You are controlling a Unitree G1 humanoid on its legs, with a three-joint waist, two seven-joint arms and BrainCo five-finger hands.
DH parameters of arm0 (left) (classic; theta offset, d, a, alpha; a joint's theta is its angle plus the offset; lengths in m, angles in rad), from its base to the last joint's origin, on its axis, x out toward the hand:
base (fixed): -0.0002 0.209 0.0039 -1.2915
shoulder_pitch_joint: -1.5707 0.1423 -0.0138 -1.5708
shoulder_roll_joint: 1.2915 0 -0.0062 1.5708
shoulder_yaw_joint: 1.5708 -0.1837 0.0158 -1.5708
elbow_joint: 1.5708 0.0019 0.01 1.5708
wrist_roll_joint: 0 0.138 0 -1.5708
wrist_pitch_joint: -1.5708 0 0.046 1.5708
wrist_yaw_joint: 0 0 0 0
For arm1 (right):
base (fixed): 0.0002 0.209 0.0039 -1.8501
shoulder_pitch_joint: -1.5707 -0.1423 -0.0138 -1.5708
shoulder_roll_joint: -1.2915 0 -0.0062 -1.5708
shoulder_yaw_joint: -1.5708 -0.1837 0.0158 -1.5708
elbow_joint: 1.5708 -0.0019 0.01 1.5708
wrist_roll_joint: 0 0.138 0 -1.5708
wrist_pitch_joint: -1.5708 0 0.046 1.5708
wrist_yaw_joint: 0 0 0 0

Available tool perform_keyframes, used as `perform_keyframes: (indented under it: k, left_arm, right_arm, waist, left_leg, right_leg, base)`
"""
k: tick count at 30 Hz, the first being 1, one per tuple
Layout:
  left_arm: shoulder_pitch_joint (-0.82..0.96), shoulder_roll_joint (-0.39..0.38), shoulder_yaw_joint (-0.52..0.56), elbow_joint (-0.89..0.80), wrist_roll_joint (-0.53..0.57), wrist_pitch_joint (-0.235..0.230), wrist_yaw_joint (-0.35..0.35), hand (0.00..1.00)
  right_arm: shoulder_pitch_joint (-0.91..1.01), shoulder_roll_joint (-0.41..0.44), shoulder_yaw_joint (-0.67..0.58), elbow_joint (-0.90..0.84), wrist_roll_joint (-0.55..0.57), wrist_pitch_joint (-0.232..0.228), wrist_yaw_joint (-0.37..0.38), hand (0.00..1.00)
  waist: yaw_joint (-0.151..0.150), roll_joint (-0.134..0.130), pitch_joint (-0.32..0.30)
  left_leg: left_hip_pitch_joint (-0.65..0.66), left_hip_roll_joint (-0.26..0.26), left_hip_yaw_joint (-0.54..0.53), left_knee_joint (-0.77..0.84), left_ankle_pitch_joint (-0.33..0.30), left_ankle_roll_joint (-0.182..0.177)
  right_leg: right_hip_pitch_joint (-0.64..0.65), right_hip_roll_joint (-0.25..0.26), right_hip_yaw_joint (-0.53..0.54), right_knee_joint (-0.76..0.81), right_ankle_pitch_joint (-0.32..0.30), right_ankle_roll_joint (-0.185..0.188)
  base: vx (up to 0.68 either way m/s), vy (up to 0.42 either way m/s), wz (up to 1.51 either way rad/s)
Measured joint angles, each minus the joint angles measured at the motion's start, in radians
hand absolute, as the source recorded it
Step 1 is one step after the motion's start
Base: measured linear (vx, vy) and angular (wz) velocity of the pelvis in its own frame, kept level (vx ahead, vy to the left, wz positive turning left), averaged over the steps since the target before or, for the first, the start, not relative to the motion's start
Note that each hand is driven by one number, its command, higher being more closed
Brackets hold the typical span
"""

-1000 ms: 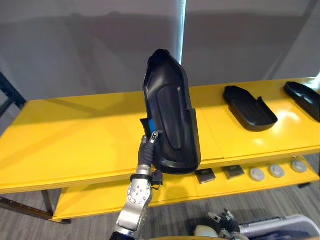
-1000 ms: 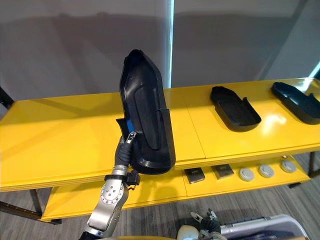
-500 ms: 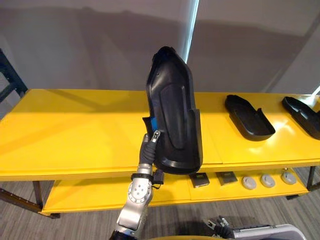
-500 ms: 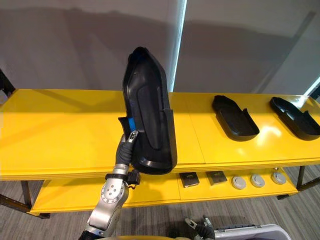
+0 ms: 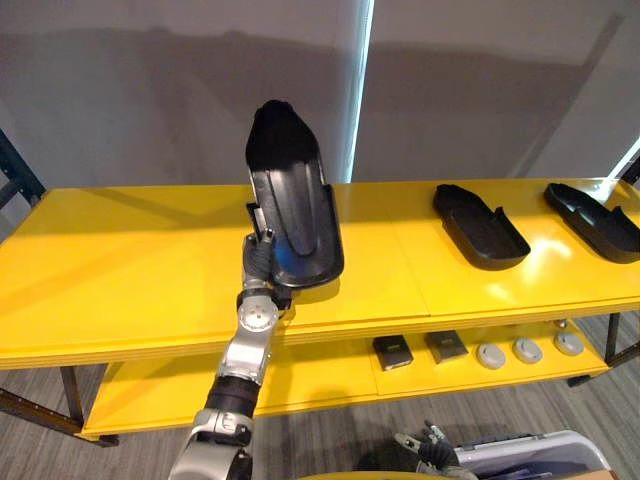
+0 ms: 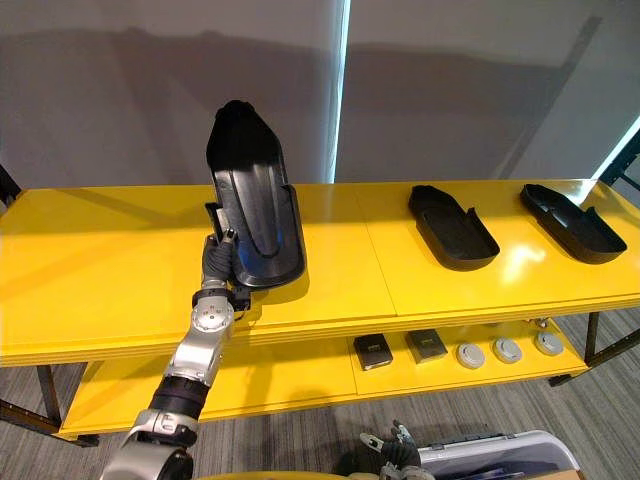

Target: Walk over and take plastic housings, then place them on the shelf

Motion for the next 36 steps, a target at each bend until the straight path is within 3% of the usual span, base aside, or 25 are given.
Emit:
perform_keyframes:
  k: [5, 10, 11, 19, 28, 33, 36]
  left_arm:
    - [-0.075, 0.035, 0.033, 0.102, -0.1, 0.018, -0.001, 1.0]
    - [-0.136, 0.064, 0.038, 0.152, -0.135, 0.02, -0.005, 1.0]
    - [-0.153, 0.064, 0.038, 0.173, -0.135, 0.02, -0.017, 0.0]
    - [-0.176, 0.07, 0.04, 0.206, -0.132, 0.03, -0.042, 0.0]
    - [-0.191, 0.054, 0.075, 0.218, -0.141, 0.041, -0.018, 0.0]
    - [-0.189, 0.043, 0.077, 0.21, -0.19, 0.04, 0.002, 0.0]
    - [-0.144, 0.019, 0.076, 0.122, -0.248, 0.036, 0.004, 0.0]
  right_arm:
    - [-0.021, -0.003, 0.0, 0.001, 0.0, 0.005, 0.004, 0.0]
    - [-0.038, -0.005, -0.002, -0.001, 0.0, 0.005, 0.003, 0.0]
    - [-0.039, -0.007, -0.002, -0.002, 0.0, 0.005, 0.003, 0.0]
    - [-0.045, -0.018, -0.002, -0.001, 0.0, 0.005, 0.004, 0.0]
    - [-0.049, -0.02, -0.003, 0.0, 0.0, 0.005, 0.004, 0.0]
    - [-0.058, -0.02, -0.003, 0.01, 0.0, 0.007, 0.004, 0.0]
    - [-0.062, -0.02, -0.003, 0.018, 0.0, 0.008, 0.003, 0.0]
  waist:
    - [-0.029, 0.003, 0.017]
    - [-0.034, -0.001, 0.054]
    - [-0.034, -0.002, 0.061]
    - [-0.041, 0.002, 0.067]
    - [-0.041, 0.006, 0.075]
    - [-0.04, 0.007, 0.077]
    - [-0.037, 0.007, 0.078]
  left_leg:
    - [-0.019, -0.012, 0.0, -0.002, 0.001, 0.001]
    - [-0.018, -0.018, 0.019, 0.005, -0.006, 0.011]
    - [-0.018, -0.02, 0.019, 0.005, -0.007, 0.012]
    - [-0.029, -0.026, 0.039, 0.006, -0.008, 0.014]
    - [-0.017, -0.028, 0.034, 0.006, -0.009, 0.015]
    - [-0.016, -0.028, 0.019, 0.007, -0.009, 0.016]
    - [-0.015, -0.029, 0.014, 0.007, -0.009, 0.016]
  right_leg:
    - [-0.024, -0.009, 0.006, 0.0, 0.007, 0.004]
    - [-0.033, -0.01, 0.031, 0.0, 0.015, 0.006]
    - [-0.033, -0.01, 0.031, -0.001, 0.016, 0.006]
    - [-0.056, -0.011, 0.055, -0.001, 0.021, 0.008]
    - [-0.043, -0.013, 0.053, -0.001, 0.021, 0.008]
    - [-0.032, -0.013, 0.038, -0.001, 0.02, 0.009]
    - [-0.029, -0.013, 0.032, 0.0, 0.019, 0.01]
  base:
    - [0.01, 0.017, -0.02]
    - [-0.03, 0.012, -0.14]
    - [-0.06, -0.001, -0.04]
    - [-0.04, -0.008, -0.08]
    - [-0.04, -0.013, 0.01]
    - [-0.03, -0.014, 0.09]
    - [-0.01, -0.005, 0.05]
